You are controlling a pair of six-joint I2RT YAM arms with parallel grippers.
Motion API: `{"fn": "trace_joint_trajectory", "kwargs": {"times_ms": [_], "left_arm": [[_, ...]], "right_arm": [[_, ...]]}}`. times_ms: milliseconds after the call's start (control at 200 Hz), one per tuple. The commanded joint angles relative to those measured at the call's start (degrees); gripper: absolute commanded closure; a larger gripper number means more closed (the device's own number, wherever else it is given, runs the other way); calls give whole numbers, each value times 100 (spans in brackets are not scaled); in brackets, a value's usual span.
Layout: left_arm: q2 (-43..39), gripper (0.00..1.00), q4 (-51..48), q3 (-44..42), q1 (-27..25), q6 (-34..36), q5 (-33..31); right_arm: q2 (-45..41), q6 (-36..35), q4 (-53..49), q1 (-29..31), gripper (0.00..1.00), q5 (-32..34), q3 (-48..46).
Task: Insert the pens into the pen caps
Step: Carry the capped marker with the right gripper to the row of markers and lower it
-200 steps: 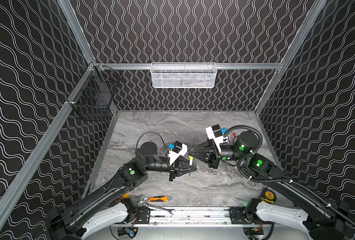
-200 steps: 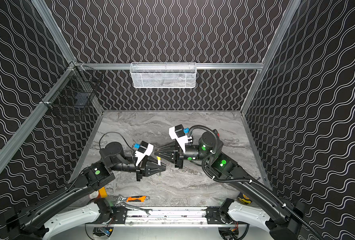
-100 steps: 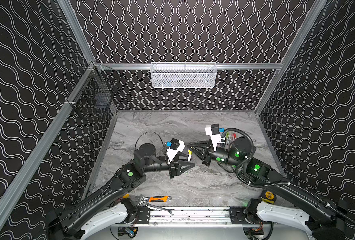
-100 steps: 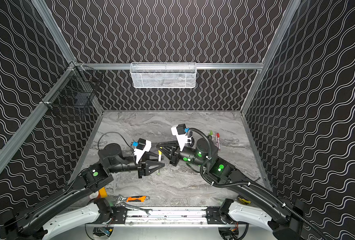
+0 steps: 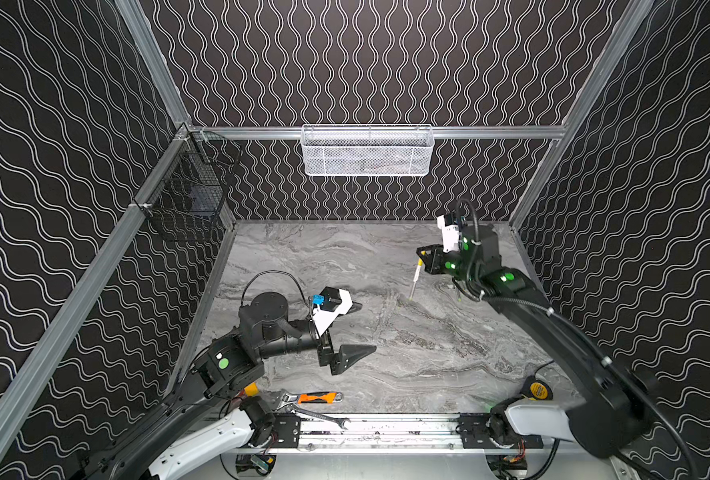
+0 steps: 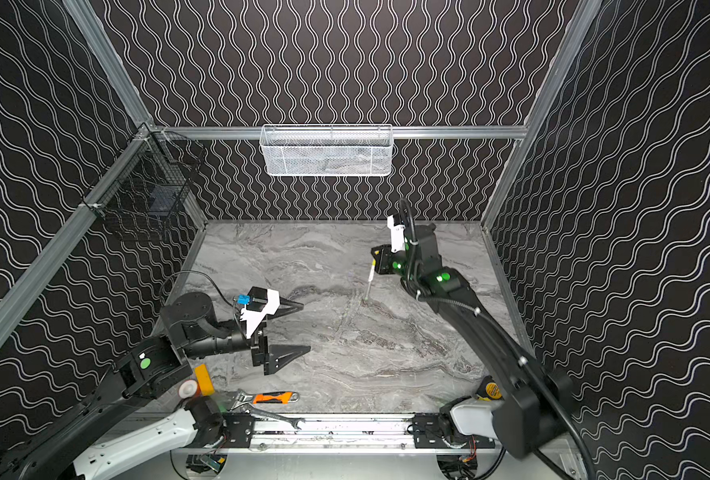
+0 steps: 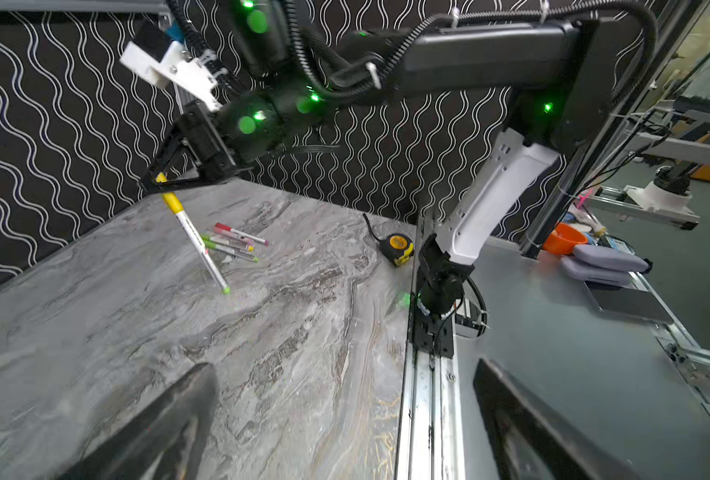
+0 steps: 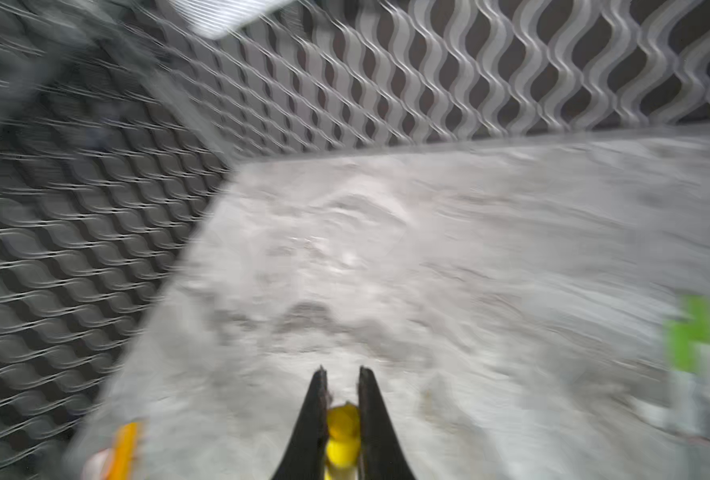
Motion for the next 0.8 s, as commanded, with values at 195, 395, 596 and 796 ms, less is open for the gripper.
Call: {"fn": "trace_joint_trajectory", "kwargs": {"times_ms": [195,395,596,796], "left_arm": [[30,1,-652,152,5,274,88],[33,1,-628,120,8,286,67],[31,1,-569,88,11,285,42],[2,1,-528,74,13,277,-17]], "right_arm": [[2721,-1434,-2406,-832,100,1178,2288],[4187,-1674,-3238,-925,100,1547,3728],[4757,-1637,-3029,-1130,100,1532,3971],[4875,-1696,-2626,-1298,100,1610,3812]]}}
